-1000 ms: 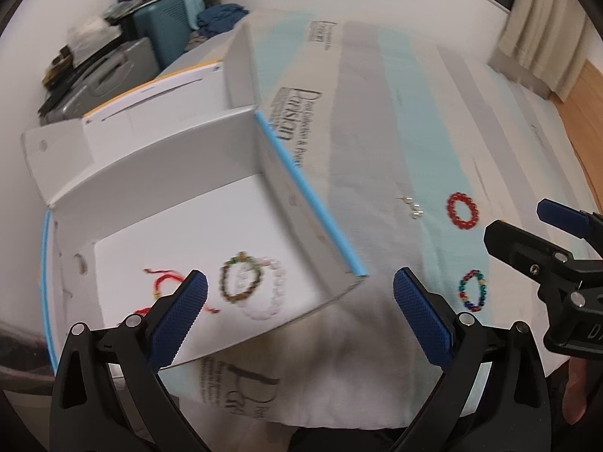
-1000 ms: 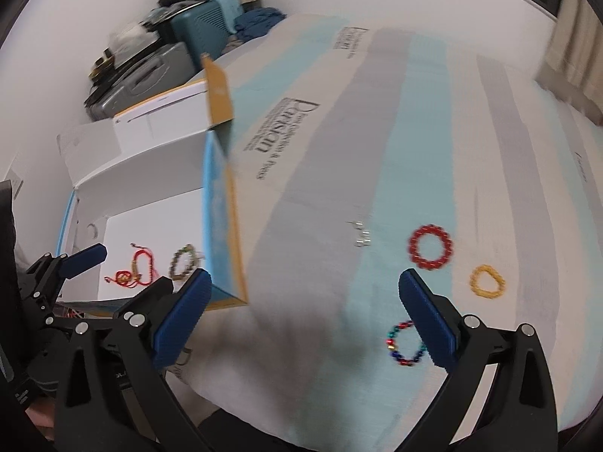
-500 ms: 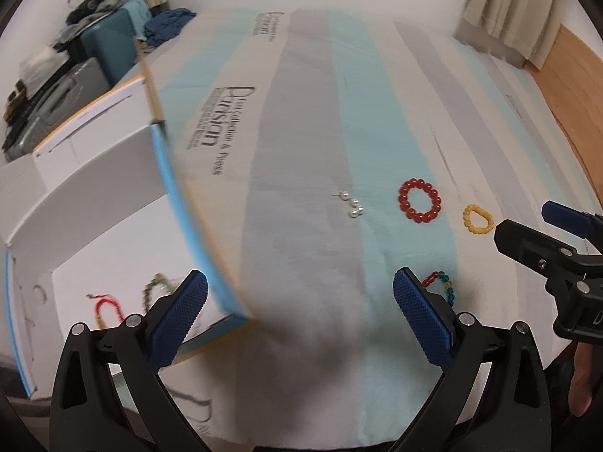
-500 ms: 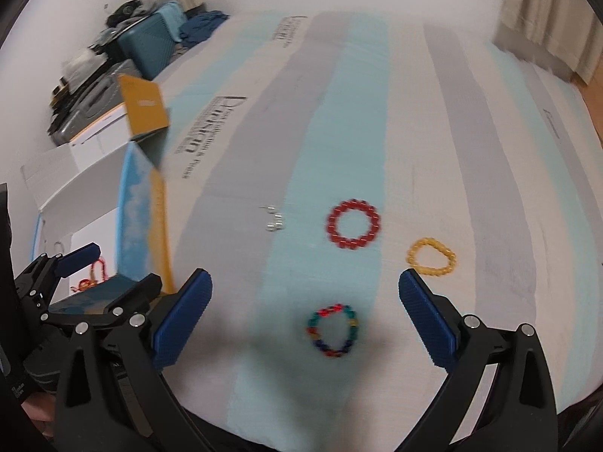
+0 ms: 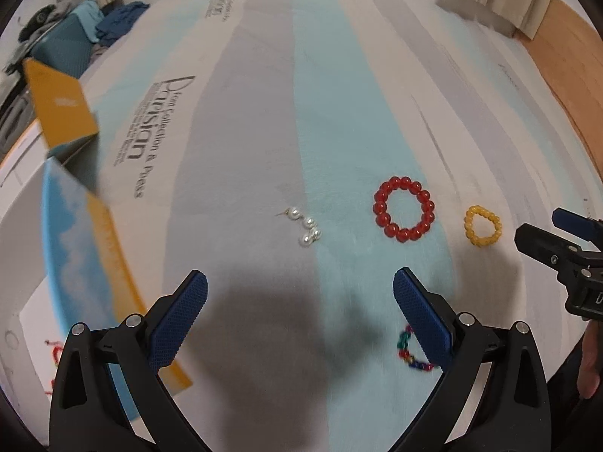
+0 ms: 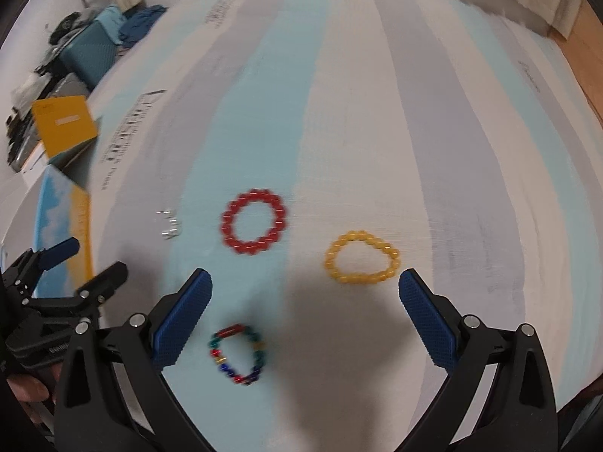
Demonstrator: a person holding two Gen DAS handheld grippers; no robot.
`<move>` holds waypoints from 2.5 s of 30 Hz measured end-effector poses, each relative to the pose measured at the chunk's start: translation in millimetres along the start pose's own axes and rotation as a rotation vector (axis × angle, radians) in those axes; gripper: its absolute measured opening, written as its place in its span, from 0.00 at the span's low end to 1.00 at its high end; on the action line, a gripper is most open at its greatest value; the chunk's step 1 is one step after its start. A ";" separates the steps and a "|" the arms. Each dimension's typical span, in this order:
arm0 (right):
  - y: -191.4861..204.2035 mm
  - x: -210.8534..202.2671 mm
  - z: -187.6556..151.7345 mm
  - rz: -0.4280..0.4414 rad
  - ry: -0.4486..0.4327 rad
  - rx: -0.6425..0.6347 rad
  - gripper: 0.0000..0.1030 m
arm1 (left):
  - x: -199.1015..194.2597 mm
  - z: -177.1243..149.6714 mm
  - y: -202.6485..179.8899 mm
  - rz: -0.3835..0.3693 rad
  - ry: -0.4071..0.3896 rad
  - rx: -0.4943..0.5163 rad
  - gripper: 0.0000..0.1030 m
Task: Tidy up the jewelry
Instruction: 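Move both tools back toward the red and yellow bead bracelets, then grasp the yellow bead bracelet with the right tool while the left tool grasps the pearl earrings, then lift and carry the yellow bracelet and pearl earrings over the white box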
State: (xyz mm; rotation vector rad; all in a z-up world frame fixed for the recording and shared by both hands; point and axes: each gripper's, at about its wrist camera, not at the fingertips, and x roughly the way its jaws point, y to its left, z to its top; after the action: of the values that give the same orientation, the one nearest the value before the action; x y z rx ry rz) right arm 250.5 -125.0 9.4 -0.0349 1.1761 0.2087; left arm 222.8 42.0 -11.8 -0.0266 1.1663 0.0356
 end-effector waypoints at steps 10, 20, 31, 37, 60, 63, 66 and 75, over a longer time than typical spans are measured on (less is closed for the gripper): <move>-40.5 54.6 11.1 -0.016 0.068 0.045 0.93 | 49.3 25.9 -11.2 0.007 0.040 0.029 0.93; -50.7 91.4 10.2 -0.029 0.105 0.043 0.93 | 87.4 30.8 -20.0 0.013 0.066 0.048 0.90; -46.4 115.6 6.7 -0.050 0.116 0.027 0.91 | 114.7 29.0 -17.4 0.004 0.096 0.038 0.77; -39.7 117.0 5.7 -0.070 0.107 -0.007 0.69 | 112.7 29.4 -14.0 0.000 0.092 0.046 0.52; -43.1 76.2 -4.6 -0.076 0.069 -0.019 0.17 | 77.3 14.5 -29.2 -0.042 0.099 0.070 0.10; -39.5 66.7 -2.8 -0.075 0.054 -0.017 0.17 | 66.6 15.9 -29.8 -0.044 0.087 0.072 0.10; -39.6 53.5 -5.7 -0.073 0.039 -0.016 0.17 | 54.4 17.6 -32.0 -0.045 0.071 0.072 0.10; -25.2 11.8 -10.6 -0.083 -0.006 -0.034 0.17 | 14.2 15.2 -25.3 -0.036 0.032 0.076 0.10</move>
State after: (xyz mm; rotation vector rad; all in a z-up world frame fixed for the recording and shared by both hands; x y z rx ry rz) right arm 249.7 -149.4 -7.6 -0.1127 1.1632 0.1556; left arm 243.4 17.5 -18.8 0.0190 1.1983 -0.0407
